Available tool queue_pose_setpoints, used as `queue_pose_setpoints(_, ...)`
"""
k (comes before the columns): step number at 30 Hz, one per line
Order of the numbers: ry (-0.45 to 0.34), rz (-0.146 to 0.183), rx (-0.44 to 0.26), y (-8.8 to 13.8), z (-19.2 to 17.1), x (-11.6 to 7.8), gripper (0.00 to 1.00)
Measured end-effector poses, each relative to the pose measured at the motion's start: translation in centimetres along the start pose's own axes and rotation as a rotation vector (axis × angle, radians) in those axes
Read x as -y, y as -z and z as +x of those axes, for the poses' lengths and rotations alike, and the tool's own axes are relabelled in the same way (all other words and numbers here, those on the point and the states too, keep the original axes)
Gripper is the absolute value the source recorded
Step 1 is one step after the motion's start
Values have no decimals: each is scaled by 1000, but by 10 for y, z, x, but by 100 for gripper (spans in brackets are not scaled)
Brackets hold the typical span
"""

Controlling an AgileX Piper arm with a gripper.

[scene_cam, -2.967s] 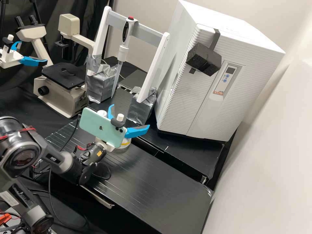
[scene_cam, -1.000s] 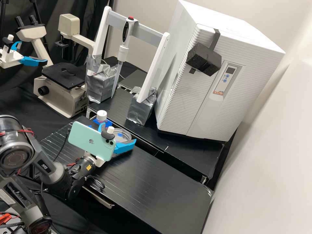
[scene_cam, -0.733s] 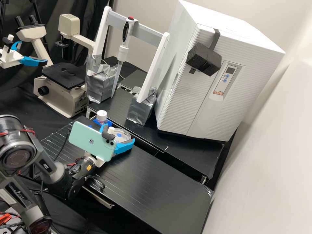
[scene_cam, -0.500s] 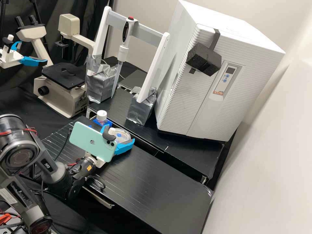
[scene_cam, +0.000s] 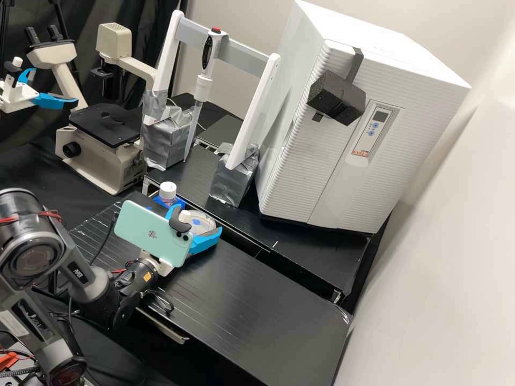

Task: Open the lid

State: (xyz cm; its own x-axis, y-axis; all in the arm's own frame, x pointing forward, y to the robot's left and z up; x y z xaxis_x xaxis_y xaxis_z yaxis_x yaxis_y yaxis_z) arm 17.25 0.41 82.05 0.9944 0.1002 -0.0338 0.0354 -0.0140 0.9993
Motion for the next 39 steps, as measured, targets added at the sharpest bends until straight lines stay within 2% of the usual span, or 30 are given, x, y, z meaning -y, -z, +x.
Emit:
queue_pose_setpoints(2, -8, -8, -15, 3, -2, -3, 0)
queue_pose_setpoints(6, -32, -3, -52, 10, -8, -10, 0)
queue_pose_setpoints(11, -65, 23, -62, 11, -15, -18, 0)
queue_pose_setpoints(17, -111, 69, 11, -2, -19, -29, 0)
queue_pose_setpoints(22, -157, 115, 101, -22, -19, -44, 0)
queue_pose_setpoints(27, -199, 136, 162, -34, -22, -53, 0)
queue_pose_setpoints(33, -192, 164, 193, -43, -20, -53, 0)
queue_pose_setpoints(36, -179, 158, 206, -47, -19, -51, 0)
queue_pose_setpoints(39, -170, 128, 208, -48, -17, -49, 0)
